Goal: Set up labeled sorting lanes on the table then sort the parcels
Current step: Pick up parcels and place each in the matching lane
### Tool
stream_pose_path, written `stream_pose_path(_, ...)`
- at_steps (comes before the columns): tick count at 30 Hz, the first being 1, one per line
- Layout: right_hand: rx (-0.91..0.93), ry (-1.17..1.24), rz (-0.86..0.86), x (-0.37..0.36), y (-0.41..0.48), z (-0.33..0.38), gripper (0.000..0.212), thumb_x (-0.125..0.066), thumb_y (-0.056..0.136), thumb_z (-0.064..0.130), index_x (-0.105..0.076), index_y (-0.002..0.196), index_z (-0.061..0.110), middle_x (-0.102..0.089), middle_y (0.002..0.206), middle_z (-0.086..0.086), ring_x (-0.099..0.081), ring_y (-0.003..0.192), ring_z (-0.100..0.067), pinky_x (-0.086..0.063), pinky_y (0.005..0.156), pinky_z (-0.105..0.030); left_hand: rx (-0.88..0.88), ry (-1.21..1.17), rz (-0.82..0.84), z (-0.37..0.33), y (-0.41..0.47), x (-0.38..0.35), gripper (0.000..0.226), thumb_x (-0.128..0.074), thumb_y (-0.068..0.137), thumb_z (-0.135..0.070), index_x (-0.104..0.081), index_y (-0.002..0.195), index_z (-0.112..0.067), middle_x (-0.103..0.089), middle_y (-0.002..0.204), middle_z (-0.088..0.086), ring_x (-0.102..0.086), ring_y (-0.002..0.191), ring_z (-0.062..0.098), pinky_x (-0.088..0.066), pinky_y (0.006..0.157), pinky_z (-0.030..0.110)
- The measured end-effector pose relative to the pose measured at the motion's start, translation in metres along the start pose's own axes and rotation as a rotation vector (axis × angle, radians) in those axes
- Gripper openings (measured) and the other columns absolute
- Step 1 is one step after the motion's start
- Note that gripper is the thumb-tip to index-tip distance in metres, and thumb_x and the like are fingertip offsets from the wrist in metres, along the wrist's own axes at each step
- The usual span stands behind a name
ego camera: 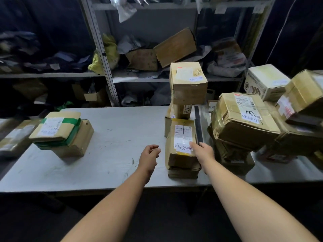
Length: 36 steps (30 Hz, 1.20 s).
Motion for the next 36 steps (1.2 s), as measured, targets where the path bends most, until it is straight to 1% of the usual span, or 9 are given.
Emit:
stream_pose_path(3, 0.176, -0.128, -0.088, -0.001, -0.008, 0.019, 0.039, -0.070, 0.095, 0.033, -0.058, 0.130, 0.021, -0.065, 0.119, 0.004, -0.068, 0.097, -0.014, -0.054, 0.072, -0.022, -0.014, -0.002, -0.013, -0.011, 0.005, 0.008, 0.022, -0.052, 0.101, -0.020, -0.057, 0.123, -0.018, -0.059, 0.112, -0.001, -0.056, 0.105, 0.016, -0.045, 0.085, 0.035)
stream_pose_path(6, 0.420, -0.509, -0.184, -0.013, -0.017, 0.048, 0.054, -0.067, 0.088, 0.045, -0.060, 0.135, 0.022, -0.061, 0.129, 0.000, -0.056, 0.123, -0.024, -0.051, 0.098, -0.041, -0.030, -0.026, -0.026, -0.025, 0.006, 0.018, 0.025, -0.056, 0.099, -0.019, -0.056, 0.125, -0.018, -0.060, 0.117, 0.002, -0.057, 0.109, 0.017, -0.045, 0.087, 0.036)
stream_pose_path(9, 0.576, -0.697, -0.118, -0.054, -0.034, 0.075, 0.046, -0.064, 0.091, 0.044, -0.062, 0.132, 0.023, -0.060, 0.127, 0.001, -0.052, 0.120, -0.021, -0.049, 0.100, -0.043, -0.036, -0.076, -0.061, -0.036, 0.000, 0.041, 0.025, -0.057, 0.099, -0.019, -0.057, 0.123, -0.018, -0.061, 0.116, 0.002, -0.058, 0.108, 0.017, -0.046, 0.081, 0.034)
stream_pose_path(12, 0.658, -0.677, -0.019, -0.119, -0.047, 0.093, 0.043, -0.065, 0.090, 0.041, -0.067, 0.128, 0.020, -0.065, 0.129, 0.000, -0.055, 0.123, -0.021, -0.048, 0.102, -0.040, -0.056, -0.111, -0.142, -0.046, -0.004, 0.088, 0.022, -0.057, 0.098, -0.019, -0.060, 0.120, -0.019, -0.063, 0.112, 0.001, -0.059, 0.104, 0.016, -0.046, 0.075, 0.031)
stream_pose_path(21, 0.465, -0.491, 0.412, -0.360, -0.090, 0.068, 0.053, -0.072, 0.090, 0.038, -0.059, 0.137, 0.016, -0.062, 0.136, -0.006, -0.058, 0.123, -0.023, -0.047, 0.100, -0.036, -0.041, -0.054, -0.450, -0.030, -0.010, 0.306, 0.015, -0.057, 0.096, -0.017, -0.066, 0.108, -0.020, -0.065, 0.101, 0.001, -0.057, 0.089, 0.014, -0.043, 0.067, 0.026)
stream_pose_path(28, 0.262, -0.363, 0.455, -0.504, -0.076, 0.064, 0.072, -0.071, 0.093, 0.044, -0.041, 0.150, 0.011, -0.054, 0.142, -0.010, -0.055, 0.114, -0.024, -0.046, 0.090, -0.035, -0.050, -0.061, -0.613, -0.025, 0.049, 0.450, 0.009, -0.061, 0.096, -0.021, -0.065, 0.099, -0.013, -0.063, 0.092, 0.001, -0.056, 0.088, 0.018, -0.043, 0.067, 0.027)
stream_pose_path(30, 0.236, -0.350, 0.407, -0.526, -0.064, 0.065, 0.068, -0.067, 0.095, 0.044, -0.041, 0.149, 0.010, -0.056, 0.140, -0.011, -0.055, 0.111, -0.024, -0.045, 0.087, -0.035, -0.007, -0.077, -0.640, -0.025, 0.074, 0.479, 0.024, -0.064, 0.094, -0.029, -0.059, 0.112, -0.014, -0.064, 0.109, 0.003, -0.056, 0.097, 0.018, -0.044, 0.073, 0.026)
stream_pose_path(33, 0.217, -0.386, 0.355, -0.541, -0.046, 0.065, 0.059, -0.060, 0.100, 0.043, -0.043, 0.146, 0.009, -0.057, 0.131, -0.009, -0.053, 0.103, -0.022, -0.043, 0.084, -0.034, 0.177, -0.089, -0.561, -0.021, 0.113, 0.502, 0.066, -0.067, 0.089, -0.050, -0.041, 0.141, -0.020, -0.048, 0.141, 0.004, -0.049, 0.124, 0.028, -0.043, 0.100, 0.038)
stream_pose_path(36, 0.224, -0.463, 0.360, -0.548, -0.030, 0.063, 0.058, -0.057, 0.101, 0.045, -0.043, 0.146, 0.010, -0.058, 0.133, -0.011, -0.052, 0.103, -0.022, -0.043, 0.087, -0.035, 0.384, -0.117, -0.411, -0.012, 0.145, 0.506, 0.082, -0.064, 0.082, -0.067, -0.040, 0.145, -0.021, -0.050, 0.137, 0.005, -0.047, 0.127, 0.031, -0.043, 0.103, 0.046)
Point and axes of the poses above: each hand's wrist, its own y-axis towards the middle knuckle, its own x-axis out of the back of the hand, z = x × y, the point moved 5 cm from there along y, towards the middle knuckle
